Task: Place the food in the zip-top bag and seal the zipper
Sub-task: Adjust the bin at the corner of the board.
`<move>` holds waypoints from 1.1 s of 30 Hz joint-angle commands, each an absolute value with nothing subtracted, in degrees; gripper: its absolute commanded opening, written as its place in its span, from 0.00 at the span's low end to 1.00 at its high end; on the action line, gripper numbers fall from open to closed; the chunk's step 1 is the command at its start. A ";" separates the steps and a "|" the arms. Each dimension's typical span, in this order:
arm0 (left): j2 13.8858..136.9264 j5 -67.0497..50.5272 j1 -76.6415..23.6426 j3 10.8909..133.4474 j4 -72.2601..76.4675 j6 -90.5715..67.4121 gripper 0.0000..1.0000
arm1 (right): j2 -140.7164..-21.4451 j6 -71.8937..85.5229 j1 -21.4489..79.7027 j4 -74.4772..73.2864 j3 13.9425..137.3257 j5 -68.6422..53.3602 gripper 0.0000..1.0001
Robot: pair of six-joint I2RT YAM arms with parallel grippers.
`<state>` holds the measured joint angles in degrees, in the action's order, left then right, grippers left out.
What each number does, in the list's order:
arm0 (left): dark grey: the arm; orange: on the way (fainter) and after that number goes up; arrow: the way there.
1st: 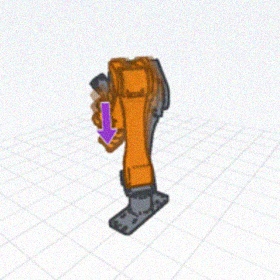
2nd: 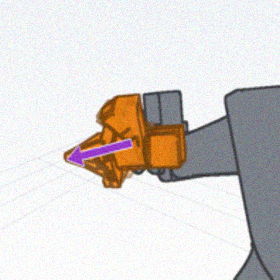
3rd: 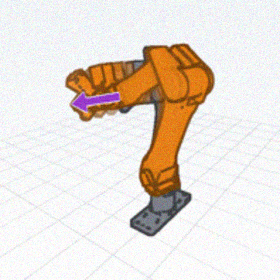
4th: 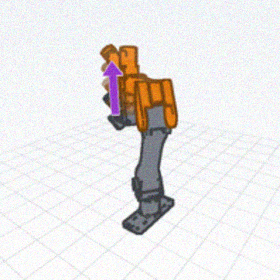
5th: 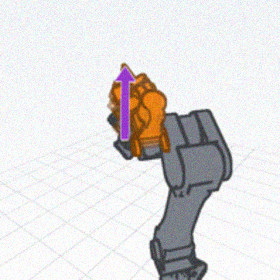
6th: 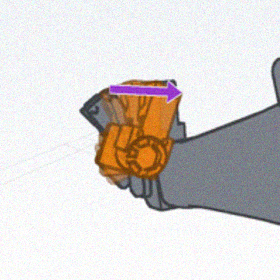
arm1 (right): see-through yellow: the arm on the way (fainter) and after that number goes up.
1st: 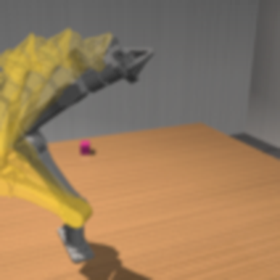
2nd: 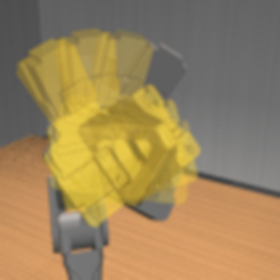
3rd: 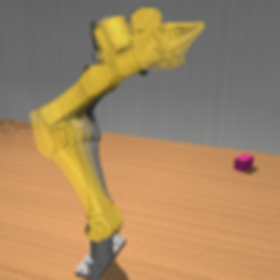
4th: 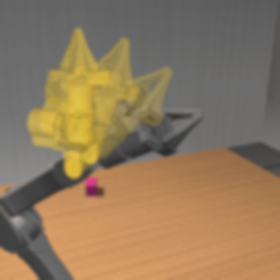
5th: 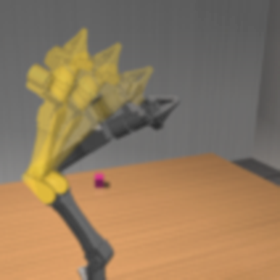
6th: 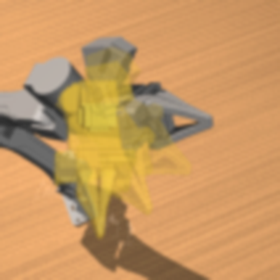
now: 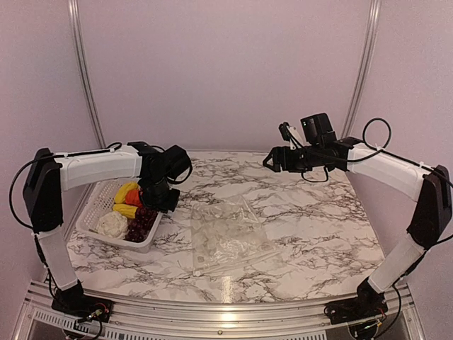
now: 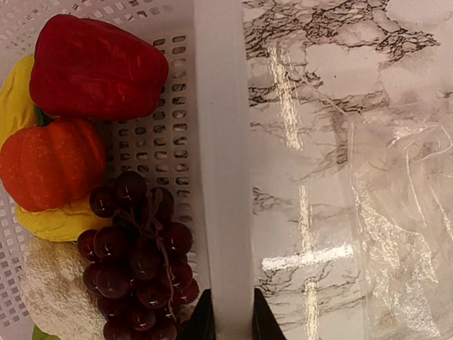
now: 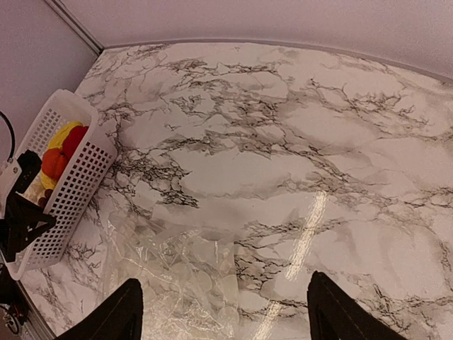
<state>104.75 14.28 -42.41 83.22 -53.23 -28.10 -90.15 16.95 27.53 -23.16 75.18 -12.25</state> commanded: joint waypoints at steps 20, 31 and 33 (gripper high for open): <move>114.56 13.31 -41.84 106.14 -52.10 -16.10 0.64 | -85.16 8.15 31.60 -27.11 70.08 -23.31 0.71; 91.97 19.16 -41.97 92.15 -39.97 -24.16 0.99 | -85.27 -7.43 54.53 -34.31 67.95 -11.23 0.63; 90.09 19.44 -41.96 90.17 -38.89 -22.71 0.99 | -86.48 -9.61 57.49 -35.30 68.09 -8.62 0.58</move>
<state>92.44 16.36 -41.74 94.37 -42.59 -22.79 -85.36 -3.64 53.95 -31.75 68.25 -14.76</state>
